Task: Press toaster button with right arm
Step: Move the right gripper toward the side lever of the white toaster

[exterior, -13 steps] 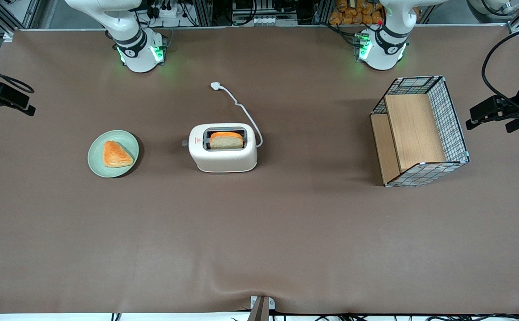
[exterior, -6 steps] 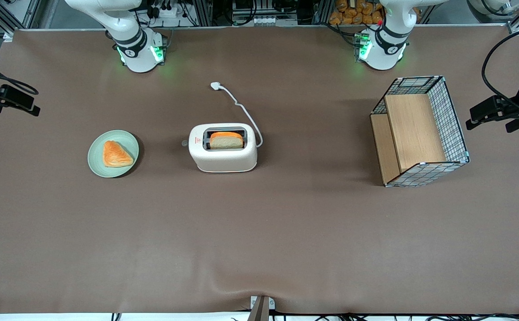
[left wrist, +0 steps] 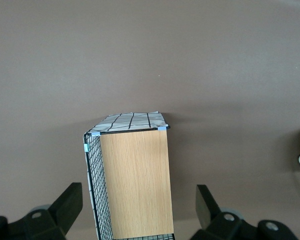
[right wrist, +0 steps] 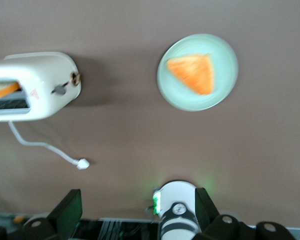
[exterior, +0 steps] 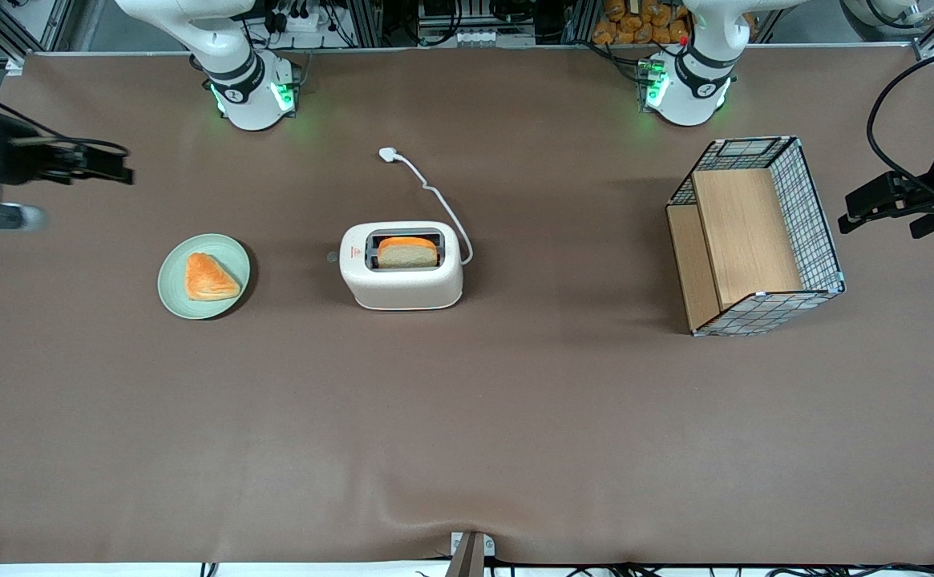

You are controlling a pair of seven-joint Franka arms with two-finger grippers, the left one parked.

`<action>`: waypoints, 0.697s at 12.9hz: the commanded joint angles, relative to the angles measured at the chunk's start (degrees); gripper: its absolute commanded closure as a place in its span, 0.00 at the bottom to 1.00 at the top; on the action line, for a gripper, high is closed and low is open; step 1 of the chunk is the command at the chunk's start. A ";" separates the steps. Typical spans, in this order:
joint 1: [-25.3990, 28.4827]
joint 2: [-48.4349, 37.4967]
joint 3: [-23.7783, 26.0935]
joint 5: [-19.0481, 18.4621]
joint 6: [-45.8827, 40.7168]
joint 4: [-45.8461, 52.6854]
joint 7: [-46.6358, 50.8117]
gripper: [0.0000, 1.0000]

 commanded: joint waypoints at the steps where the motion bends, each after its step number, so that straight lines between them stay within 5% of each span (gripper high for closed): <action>1: 0.07 1.04 -0.21 3.66 1.94 -5.26 0.46 0.00; 9: 7.45 1.32 -0.21 7.79 16.88 -18.70 0.90 0.00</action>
